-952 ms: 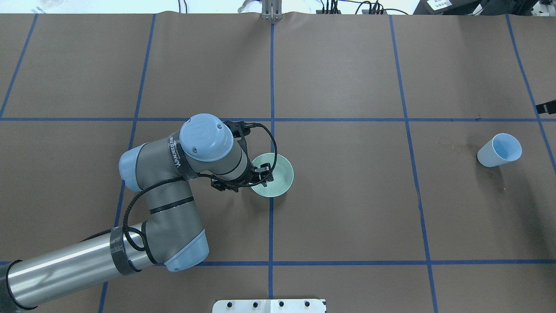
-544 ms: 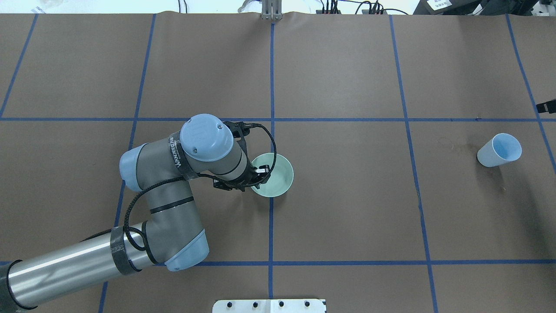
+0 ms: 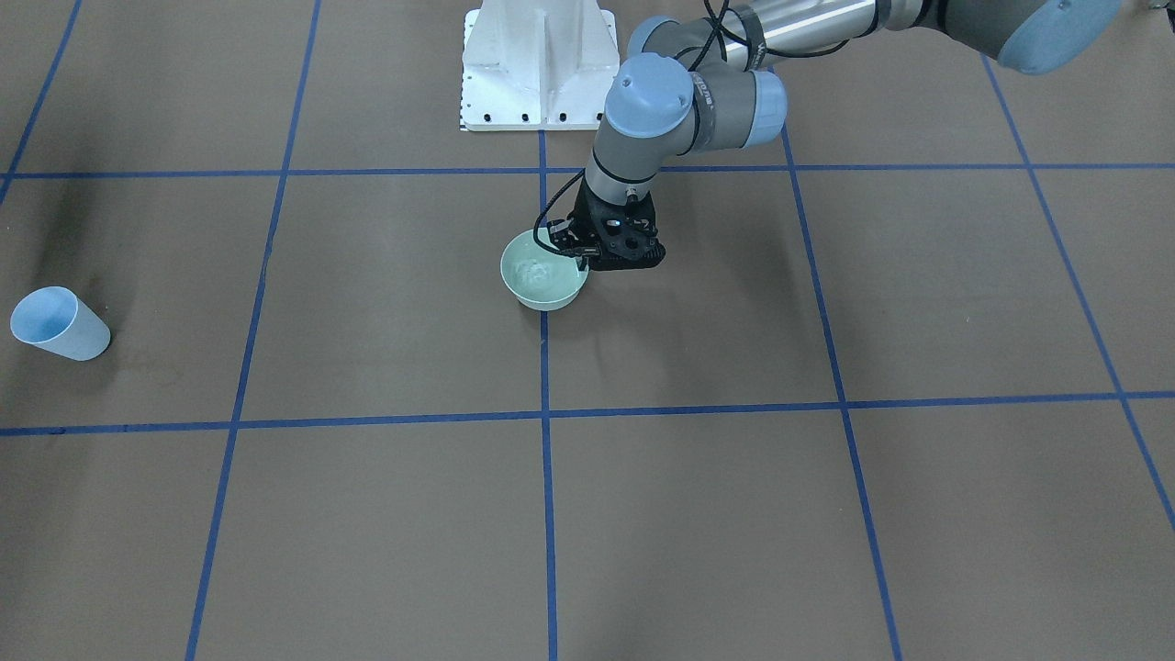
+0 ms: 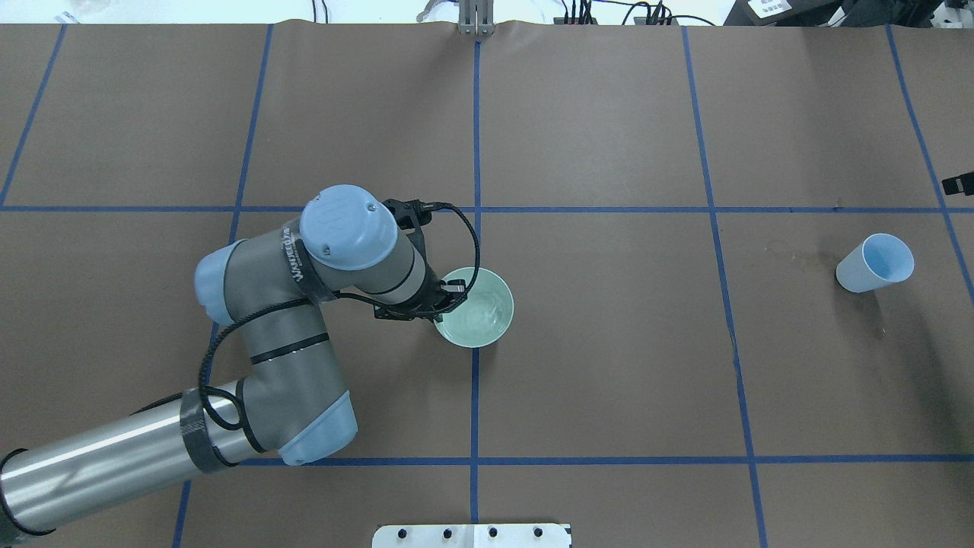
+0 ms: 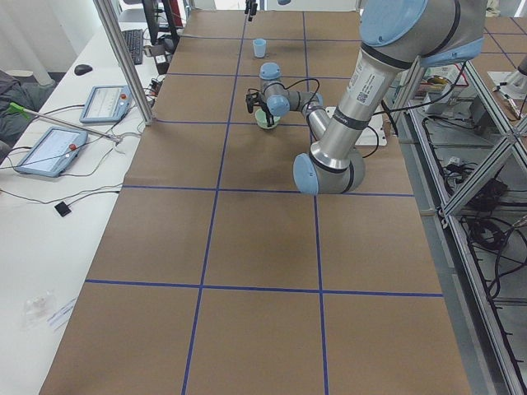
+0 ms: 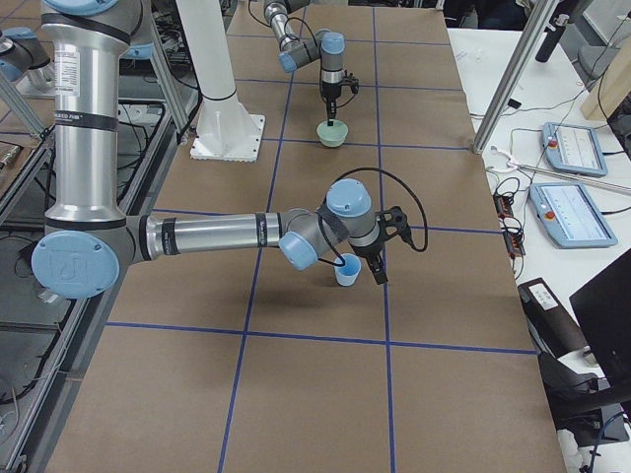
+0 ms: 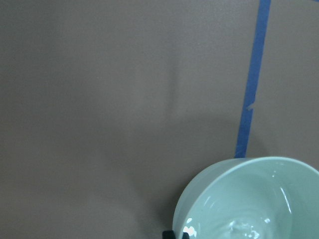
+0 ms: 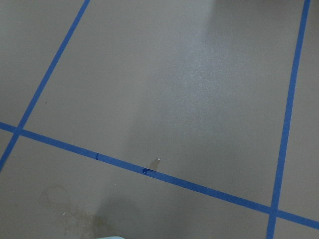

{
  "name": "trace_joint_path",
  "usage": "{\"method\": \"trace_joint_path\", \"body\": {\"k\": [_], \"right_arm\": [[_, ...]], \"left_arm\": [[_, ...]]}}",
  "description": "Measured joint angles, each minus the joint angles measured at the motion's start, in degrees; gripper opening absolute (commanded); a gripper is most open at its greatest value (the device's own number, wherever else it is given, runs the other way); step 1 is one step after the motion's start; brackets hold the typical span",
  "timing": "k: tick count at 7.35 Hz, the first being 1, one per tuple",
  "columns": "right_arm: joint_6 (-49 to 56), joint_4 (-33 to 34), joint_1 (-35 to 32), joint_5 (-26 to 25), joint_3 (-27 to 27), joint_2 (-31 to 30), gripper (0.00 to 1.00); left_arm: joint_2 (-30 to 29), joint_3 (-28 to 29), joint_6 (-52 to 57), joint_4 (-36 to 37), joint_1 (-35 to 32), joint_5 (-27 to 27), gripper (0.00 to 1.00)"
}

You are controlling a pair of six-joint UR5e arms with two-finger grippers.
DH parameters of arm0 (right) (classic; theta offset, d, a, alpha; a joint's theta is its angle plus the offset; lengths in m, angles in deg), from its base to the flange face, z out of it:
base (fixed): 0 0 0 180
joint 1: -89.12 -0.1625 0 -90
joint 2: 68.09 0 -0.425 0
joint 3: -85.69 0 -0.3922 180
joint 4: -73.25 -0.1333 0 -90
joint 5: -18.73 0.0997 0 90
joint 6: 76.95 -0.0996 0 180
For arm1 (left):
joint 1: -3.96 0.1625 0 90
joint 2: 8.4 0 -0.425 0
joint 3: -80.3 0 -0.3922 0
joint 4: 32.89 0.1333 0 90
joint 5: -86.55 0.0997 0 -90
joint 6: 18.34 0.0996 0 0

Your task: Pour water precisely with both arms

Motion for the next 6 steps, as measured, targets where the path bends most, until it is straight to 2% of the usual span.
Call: {"method": "trace_joint_path", "body": {"k": [1,3,4,5,6], "right_arm": [[0.0,0.05,-0.16,0.65,-0.1,0.16,0.99],[-0.05,0.09,-0.2,1.1,-0.29,0.46,0.99],[-0.08,0.09,-0.21,1.14,-0.24,0.53,0.99],[-0.1,0.08,-0.21,1.15,-0.18,0.58,0.99],[-0.16,0.02,-0.23,1.16,-0.07,0.61,0.99]], "left_arm": [[3.99,-3.5,1.75,-0.1,-2.2,-2.49,0.0],[17.23,-12.09,11.24,-1.04,-7.78,-6.76,0.0],[23.81,-14.19,16.96,-3.15,-10.35,-7.6,0.0],[30.04,-14.06,23.27,-6.92,-13.86,-9.48,0.0],[34.45,-11.29,29.99,-11.27,-18.64,-14.21,0.0]]}}
